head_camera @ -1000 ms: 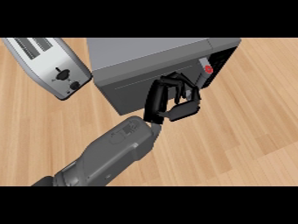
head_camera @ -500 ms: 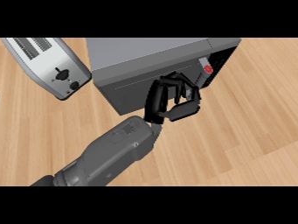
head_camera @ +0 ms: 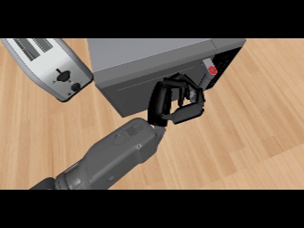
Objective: Pick up the milk, place it into the microwave and close the microwave
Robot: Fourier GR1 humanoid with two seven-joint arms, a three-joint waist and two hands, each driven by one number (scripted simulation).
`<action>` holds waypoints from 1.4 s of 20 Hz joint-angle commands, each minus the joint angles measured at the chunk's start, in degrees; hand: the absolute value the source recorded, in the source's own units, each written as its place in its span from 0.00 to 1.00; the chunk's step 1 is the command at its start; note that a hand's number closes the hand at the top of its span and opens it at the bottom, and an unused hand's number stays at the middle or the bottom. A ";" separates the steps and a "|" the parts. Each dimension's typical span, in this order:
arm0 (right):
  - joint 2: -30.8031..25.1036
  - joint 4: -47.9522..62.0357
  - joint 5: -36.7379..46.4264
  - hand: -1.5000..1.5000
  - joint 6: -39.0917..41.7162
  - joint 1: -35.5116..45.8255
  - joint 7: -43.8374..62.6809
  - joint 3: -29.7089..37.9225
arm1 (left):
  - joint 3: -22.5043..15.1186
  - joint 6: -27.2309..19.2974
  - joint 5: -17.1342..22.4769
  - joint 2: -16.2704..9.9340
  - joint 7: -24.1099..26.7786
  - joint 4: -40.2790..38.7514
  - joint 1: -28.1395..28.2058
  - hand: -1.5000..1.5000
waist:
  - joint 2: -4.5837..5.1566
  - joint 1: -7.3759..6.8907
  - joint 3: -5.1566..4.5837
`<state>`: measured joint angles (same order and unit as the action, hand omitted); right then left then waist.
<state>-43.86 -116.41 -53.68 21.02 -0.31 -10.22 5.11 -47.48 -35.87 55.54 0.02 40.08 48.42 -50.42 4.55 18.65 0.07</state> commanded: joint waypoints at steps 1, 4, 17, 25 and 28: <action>-0.72 0.49 -1.33 0.00 1.33 0.40 0.55 -0.01 | 2.65 1.53 1.52 -0.02 -1.46 -5.86 -4.34 1.00 | 1.27 -0.07 -0.03; -1.50 0.00 -2.84 0.00 1.70 0.83 1.28 0.31 | 2.11 1.75 2.17 -0.02 -1.23 -5.91 -4.54 1.00 | 0.99 0.23 -0.14; -3.94 0.27 -4.98 0.00 4.13 1.20 2.32 2.11 | 1.45 1.68 4.33 -0.02 0.71 -6.77 -5.09 1.00 | 0.88 1.37 -0.07; -3.80 -0.29 -8.94 0.00 7.00 1.94 2.21 1.33 | -3.00 -0.14 2.80 -0.02 -1.63 -10.92 -5.99 1.00 | 0.67 0.70 0.31; -4.29 -0.14 -9.24 0.00 7.72 1.69 2.55 1.41 | -2.33 -2.42 3.95 -0.02 -2.62 -12.13 -5.62 1.00 | 0.64 -0.27 0.25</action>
<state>-47.64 -116.41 -61.92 27.56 1.41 -7.98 6.57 -52.22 -37.08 57.67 0.05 41.73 44.37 -53.41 4.15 18.55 0.41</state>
